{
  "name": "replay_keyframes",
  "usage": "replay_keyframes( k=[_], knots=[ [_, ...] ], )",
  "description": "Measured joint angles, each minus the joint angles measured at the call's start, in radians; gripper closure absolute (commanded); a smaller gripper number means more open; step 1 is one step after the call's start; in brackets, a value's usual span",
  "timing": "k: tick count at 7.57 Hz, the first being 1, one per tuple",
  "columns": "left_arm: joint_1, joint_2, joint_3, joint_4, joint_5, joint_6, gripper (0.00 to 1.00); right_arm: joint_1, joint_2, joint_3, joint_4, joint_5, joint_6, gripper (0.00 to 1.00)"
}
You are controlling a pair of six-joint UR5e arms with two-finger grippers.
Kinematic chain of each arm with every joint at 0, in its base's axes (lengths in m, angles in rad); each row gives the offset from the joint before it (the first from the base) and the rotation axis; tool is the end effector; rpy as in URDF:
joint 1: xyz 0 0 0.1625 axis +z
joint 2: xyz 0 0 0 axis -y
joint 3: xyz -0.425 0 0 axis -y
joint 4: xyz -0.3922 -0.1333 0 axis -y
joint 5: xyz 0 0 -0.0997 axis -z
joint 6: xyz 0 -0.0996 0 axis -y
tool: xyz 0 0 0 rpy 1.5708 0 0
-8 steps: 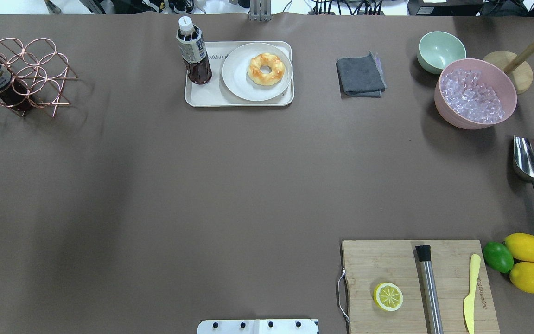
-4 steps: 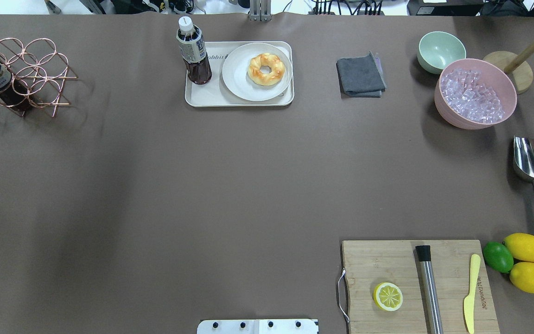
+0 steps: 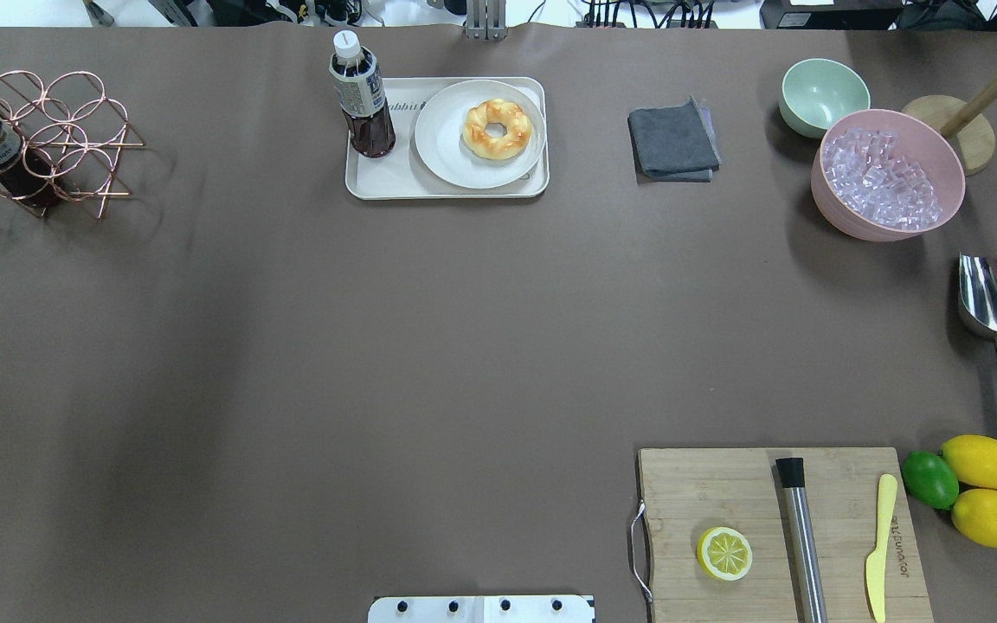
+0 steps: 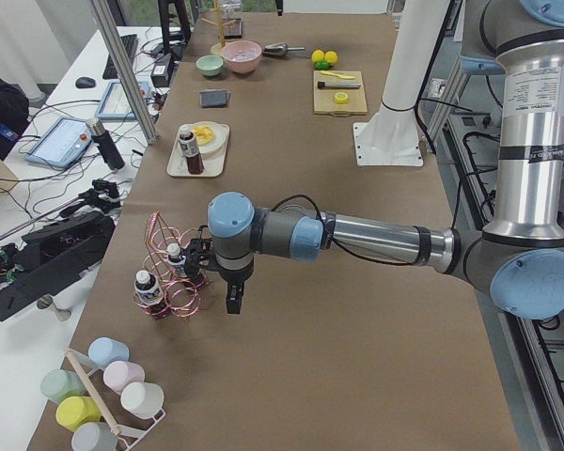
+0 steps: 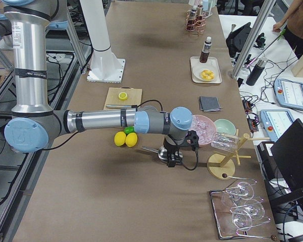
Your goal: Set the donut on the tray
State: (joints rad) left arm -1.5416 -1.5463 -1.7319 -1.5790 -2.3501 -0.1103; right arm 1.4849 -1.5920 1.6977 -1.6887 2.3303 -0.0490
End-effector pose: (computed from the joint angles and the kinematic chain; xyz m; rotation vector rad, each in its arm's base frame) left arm -0.0491 -0.4887 0.5897 0.0828 0.7855 -0.0204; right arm 0.0233 -0.4836 0.6195 -0.0256 -0.7597 -0.1237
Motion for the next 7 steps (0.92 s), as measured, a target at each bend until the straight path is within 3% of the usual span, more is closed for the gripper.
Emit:
replay_keyframes(
  k=[7],
  knots=[
    [0.000,0.000,-0.002,0.000,-0.003,0.000,0.01,0.037,-0.037,0.010,-0.001,0.010,0.005,0.00]
  ],
)
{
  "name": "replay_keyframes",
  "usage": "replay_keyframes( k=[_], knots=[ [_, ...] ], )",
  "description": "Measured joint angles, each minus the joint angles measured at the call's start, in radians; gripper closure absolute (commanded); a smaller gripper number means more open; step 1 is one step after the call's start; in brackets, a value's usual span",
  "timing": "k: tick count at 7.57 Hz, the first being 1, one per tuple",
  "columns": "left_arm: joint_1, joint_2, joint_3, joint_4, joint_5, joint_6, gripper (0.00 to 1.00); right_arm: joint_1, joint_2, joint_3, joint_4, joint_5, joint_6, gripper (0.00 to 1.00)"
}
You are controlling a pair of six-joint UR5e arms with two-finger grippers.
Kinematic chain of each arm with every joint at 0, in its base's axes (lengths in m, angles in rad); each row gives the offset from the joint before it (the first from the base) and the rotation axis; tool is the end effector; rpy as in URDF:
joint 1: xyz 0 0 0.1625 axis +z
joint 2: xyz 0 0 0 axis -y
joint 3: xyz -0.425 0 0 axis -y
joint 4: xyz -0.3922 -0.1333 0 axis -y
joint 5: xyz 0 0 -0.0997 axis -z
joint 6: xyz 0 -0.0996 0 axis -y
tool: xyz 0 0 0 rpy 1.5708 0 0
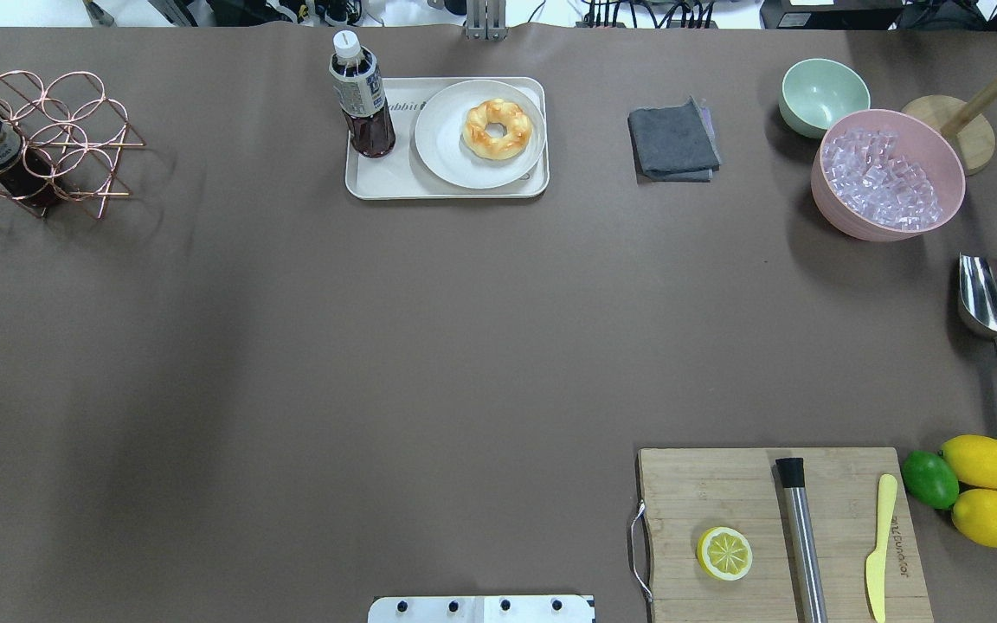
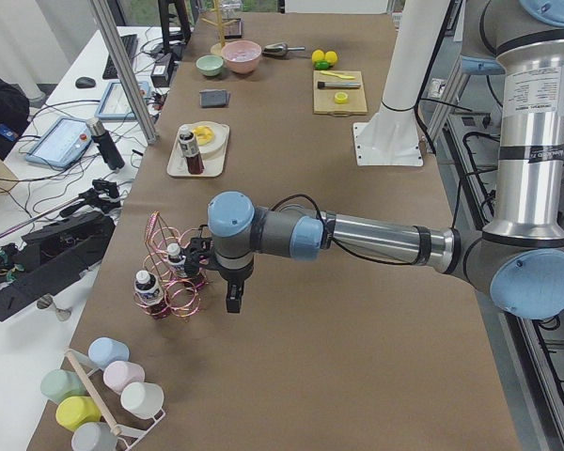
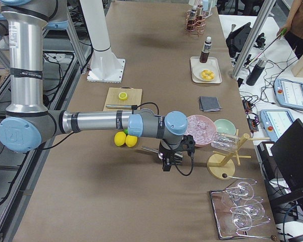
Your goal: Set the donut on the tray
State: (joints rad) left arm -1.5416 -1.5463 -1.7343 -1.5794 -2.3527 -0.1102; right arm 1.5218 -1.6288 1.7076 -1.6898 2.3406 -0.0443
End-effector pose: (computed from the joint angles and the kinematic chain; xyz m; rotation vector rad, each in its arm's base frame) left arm -0.0489 -0.4887 0.5883 0.0853 0.7882 -0.0190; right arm 0.0412 -0.4657 0.6314 -0.0400 -0.7698 -0.0732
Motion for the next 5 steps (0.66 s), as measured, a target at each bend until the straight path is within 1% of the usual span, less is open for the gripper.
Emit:
replay_keyframes(
  k=[5],
  knots=[
    [0.000,0.001,-0.001,0.001,0.001,0.000,0.01,0.010,-0.009,0.002,-0.004,0.000,0.007,0.00]
  ],
)
